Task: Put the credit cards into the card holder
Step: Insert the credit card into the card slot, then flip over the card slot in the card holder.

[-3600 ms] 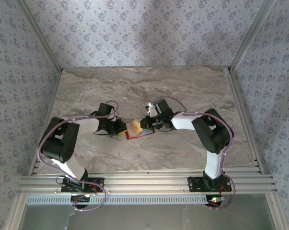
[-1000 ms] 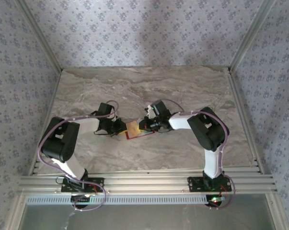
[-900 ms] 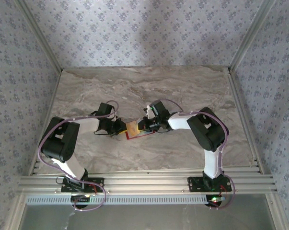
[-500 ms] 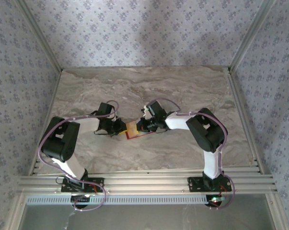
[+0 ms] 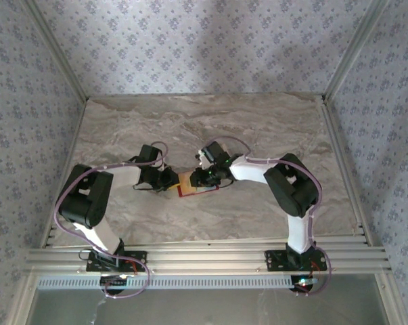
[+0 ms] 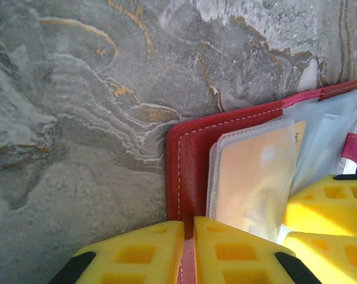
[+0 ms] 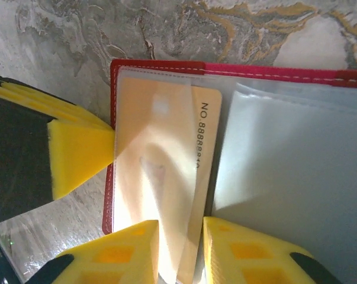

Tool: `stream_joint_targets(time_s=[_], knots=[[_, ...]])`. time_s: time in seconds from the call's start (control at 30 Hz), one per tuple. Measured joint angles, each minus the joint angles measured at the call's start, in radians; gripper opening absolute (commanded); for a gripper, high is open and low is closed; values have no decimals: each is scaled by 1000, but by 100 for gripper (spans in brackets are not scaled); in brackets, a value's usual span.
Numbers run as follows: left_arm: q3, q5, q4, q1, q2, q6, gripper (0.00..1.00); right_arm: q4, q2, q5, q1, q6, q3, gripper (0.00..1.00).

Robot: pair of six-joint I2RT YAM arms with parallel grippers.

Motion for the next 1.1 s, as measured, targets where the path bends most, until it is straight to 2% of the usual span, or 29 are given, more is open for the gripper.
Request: stream_joint_targets(time_s=[0.2, 0.6, 1.1], knots=[[0, 0, 0, 0, 0, 6, 15, -122, -26, 50, -3, -61, 35, 36], [0, 0, 0, 0, 0, 6, 15, -391, -25, 266, -11, -200, 274, 31], [0, 1, 0, 1, 1, 6, 15, -488, 114, 389, 7, -258, 339, 32]])
